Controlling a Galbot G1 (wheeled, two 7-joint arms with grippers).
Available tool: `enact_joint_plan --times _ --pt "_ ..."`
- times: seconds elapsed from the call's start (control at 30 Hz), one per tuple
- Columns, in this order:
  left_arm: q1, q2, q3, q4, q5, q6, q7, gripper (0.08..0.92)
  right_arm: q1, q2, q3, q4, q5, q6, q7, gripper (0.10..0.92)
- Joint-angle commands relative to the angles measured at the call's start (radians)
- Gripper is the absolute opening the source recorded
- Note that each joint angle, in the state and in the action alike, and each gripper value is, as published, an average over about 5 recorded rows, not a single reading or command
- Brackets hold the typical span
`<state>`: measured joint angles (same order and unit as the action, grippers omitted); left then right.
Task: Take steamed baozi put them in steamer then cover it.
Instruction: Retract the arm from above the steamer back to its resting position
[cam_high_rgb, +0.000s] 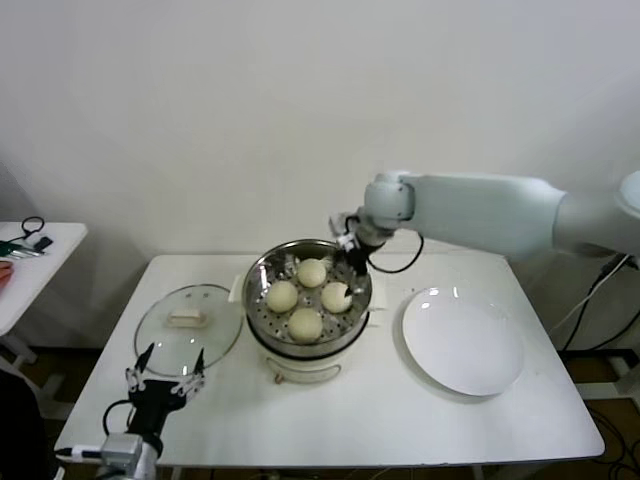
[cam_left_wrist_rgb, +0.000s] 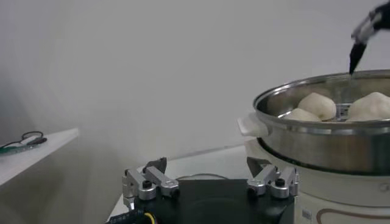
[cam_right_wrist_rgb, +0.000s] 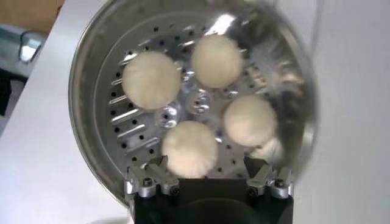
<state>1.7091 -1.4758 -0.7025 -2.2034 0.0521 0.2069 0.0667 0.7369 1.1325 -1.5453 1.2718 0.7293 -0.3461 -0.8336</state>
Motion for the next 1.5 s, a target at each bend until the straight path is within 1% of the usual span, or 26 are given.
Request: enact_joint_plan --times 0.03,0.13,0.27,0.37,0.47,0.6,0.77,0.93,1.07,1.33,1.43,1.5 --pt "0.001 0.011 0.003 -0.020 -0.048 0.052 -0.021 0.823 -0.017 -0.204 0.283 0.033 0.196 -0.057 0.215 0.823" --pt "-0.012 0.018 0.001 -0.020 -0.062 0.073 -0.029 0.823 -0.190 -0.297 0.521 0.076 0.162 -0.083 0.442 0.823" --pt "-0.038 0.032 0.003 -0.019 -0.058 0.084 -0.029 0.823 -0.428 -0.426 0.791 0.157 0.108 -0.079 0.640 0.823" --pt "-0.061 0.040 0.004 -0.013 -0.039 0.078 -0.022 0.823 -0.656 -0.522 0.996 0.236 0.060 -0.066 0.725 0.823" --pt "-0.079 0.048 0.002 -0.004 -0.032 0.072 -0.020 0.823 -0.909 -0.600 1.208 0.316 0.017 -0.027 0.771 0.823" --pt "-0.097 0.063 -0.004 0.021 -0.007 0.050 -0.019 0.823 -1.300 -0.642 1.519 0.401 -0.050 0.058 0.811 0.823" --pt "-0.110 0.082 -0.001 0.043 0.020 0.029 -0.019 0.823 -1.793 -0.547 1.965 0.502 -0.107 0.140 0.802 0.823" --pt "-0.115 0.095 -0.003 0.056 0.025 0.017 -0.022 0.823 -2.062 -0.386 2.177 0.539 -0.182 0.285 0.760 0.823" --pt "-0.114 0.103 -0.003 0.068 0.028 -0.002 -0.029 0.823 -2.188 -0.245 2.238 0.529 -0.242 0.426 0.734 0.823" --pt "-0.110 0.117 -0.008 0.108 0.080 -0.069 -0.049 0.823 -2.297 -0.001 2.229 0.504 -0.343 0.618 0.707 0.823" --pt "-0.110 0.133 -0.016 0.127 0.110 -0.104 -0.067 0.823 -2.318 0.066 2.206 0.490 -0.381 0.679 0.698 0.823" --pt "-0.108 0.156 -0.025 0.145 0.166 -0.140 -0.094 0.823 -2.329 0.099 2.193 0.478 -0.406 0.712 0.695 0.823"
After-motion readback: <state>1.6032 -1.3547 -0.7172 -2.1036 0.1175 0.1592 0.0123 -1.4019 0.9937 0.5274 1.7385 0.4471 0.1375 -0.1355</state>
